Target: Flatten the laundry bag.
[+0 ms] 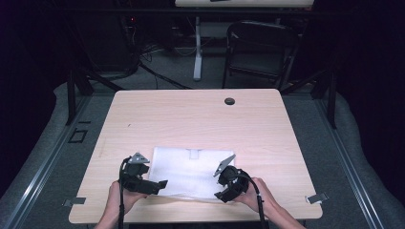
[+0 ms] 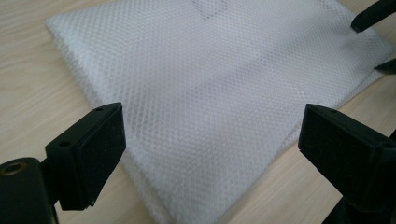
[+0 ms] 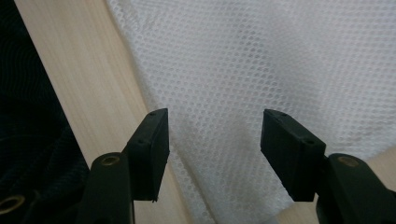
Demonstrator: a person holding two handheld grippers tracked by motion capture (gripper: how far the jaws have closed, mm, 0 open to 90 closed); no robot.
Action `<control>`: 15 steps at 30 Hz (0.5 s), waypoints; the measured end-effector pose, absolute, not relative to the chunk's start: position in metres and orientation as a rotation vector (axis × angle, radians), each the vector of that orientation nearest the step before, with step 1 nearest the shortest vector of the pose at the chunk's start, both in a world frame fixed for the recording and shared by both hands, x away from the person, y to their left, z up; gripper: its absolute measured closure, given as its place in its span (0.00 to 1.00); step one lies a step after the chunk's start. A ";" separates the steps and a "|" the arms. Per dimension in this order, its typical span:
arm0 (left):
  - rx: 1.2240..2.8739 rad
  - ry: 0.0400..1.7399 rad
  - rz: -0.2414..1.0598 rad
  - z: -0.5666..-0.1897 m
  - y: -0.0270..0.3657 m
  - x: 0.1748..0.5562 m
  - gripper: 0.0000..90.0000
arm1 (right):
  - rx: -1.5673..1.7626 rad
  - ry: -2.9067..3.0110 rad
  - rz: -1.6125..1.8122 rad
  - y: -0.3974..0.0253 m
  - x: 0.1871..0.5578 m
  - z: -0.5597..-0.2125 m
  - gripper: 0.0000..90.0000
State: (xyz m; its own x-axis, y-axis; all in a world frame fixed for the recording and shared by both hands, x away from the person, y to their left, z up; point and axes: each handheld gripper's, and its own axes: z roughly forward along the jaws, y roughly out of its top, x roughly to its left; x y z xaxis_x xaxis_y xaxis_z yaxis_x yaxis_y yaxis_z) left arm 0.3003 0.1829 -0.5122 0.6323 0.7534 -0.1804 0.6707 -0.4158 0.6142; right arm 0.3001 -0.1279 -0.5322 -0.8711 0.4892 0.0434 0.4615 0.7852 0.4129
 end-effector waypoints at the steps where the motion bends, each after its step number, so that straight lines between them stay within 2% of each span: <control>1: 2.191 1.097 0.166 -0.512 0.180 0.302 0.09 | 0.767 2.909 0.653 -0.127 0.300 -0.534 0.47; 3: 2.207 1.068 0.172 -0.511 0.174 0.307 0.09 | 0.755 2.916 0.642 -0.124 0.299 -0.537 0.47; 8: 2.215 1.023 0.160 -0.512 0.166 0.315 0.09 | 0.718 2.934 0.571 -0.118 0.300 -0.543 0.57; 15: 2.246 1.024 0.089 -0.525 0.167 0.314 0.11 | 0.688 2.941 0.506 -0.114 0.301 -0.550 0.83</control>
State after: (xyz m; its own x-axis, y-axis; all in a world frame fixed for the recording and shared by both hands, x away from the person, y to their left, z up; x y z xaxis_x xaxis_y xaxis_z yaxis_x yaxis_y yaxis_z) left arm 0.3145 0.1668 -0.5249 0.6914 0.6943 -0.1995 0.6495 -0.4765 0.5925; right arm 0.3009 -0.1141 -0.5499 -0.8962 0.4437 -0.0017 0.4176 0.8449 0.3343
